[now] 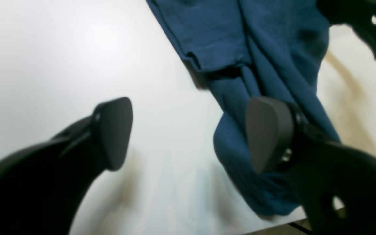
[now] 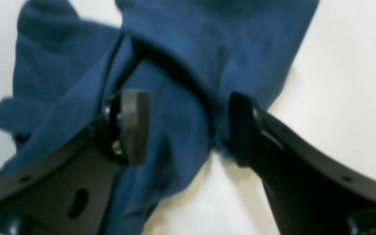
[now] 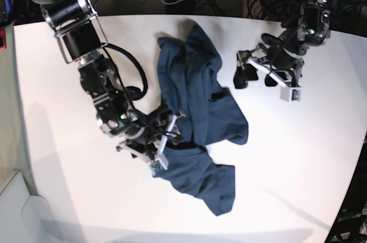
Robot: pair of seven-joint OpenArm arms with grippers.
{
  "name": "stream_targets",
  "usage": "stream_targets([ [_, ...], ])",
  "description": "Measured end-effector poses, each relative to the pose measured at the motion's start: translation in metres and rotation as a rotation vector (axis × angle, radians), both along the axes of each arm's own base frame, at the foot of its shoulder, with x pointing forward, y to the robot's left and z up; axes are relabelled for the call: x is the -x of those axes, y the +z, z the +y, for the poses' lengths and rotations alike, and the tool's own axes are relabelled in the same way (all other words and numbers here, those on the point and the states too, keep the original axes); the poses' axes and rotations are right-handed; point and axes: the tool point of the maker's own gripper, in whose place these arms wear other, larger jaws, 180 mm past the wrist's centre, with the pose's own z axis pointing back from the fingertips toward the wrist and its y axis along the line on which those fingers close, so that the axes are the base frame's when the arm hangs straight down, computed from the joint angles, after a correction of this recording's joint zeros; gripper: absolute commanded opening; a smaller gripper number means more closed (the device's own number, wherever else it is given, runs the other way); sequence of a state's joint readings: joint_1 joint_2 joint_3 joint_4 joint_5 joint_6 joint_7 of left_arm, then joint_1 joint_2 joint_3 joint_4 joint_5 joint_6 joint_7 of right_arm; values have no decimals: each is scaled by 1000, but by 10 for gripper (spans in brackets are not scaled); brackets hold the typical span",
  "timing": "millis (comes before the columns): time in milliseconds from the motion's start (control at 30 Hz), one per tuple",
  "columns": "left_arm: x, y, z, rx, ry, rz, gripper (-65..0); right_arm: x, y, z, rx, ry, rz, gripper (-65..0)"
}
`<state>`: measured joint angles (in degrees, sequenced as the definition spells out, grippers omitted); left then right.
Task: Layout the t-shirt on the table in an organized manner, then fold the t-shirt properly
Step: 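Release with the left gripper and lift the t-shirt with the right gripper, then lower the bunched t-shirt and regrasp it with the right gripper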
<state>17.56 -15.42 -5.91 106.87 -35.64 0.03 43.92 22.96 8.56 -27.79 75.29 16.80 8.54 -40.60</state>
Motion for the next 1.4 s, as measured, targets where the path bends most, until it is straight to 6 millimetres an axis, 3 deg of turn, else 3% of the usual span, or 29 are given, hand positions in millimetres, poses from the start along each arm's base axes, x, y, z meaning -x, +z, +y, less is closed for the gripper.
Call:
stream_targets([
  [100,1,-1,0,1,0,4,-118,-9,3,-1,-14,-8,-30,-265],
  [300,1,-1,0,0,0,4,-118,-11,-23,-14,10,-40,25,-265],
  [400,1,-1,0,0,0,2,-118,-14,-26,-15,-2,-48,9,-273],
  [467,2,-3,0,0,2,8,-118,-14,-30,-17,-2,-52,12,-344],
  [567,2,-4,1,0,3,13,-118,-15,-28,-17,-7,-53,2,-612],
  [633,2,-5,1,0,3,14,-118,-18,-17,-15,-19,-52,-20,-650],
  [733,1,-5,-2,8,7,12,-118,-23,24,-12,-46,-53,-91,-650],
  [867,3,-5,-3,13,8,15,-118,-29,112,-5,-104,-35,-267,-650],
  [967,3,-6,-2,11,7,18,-118,-25,167,1,-116,-8,-373,-650],
  [1200,4,-6,-2,10,7,19,-118,-21,256,7,-111,40,-560,-650],
  [1300,6,-7,-2,11,7,24,-118,-27,276,0,-93,29,-605,-650],
  [1400,5,-7,-2,11,7,22,-118,-29,269,-11,-55,14,-583,-650],
])
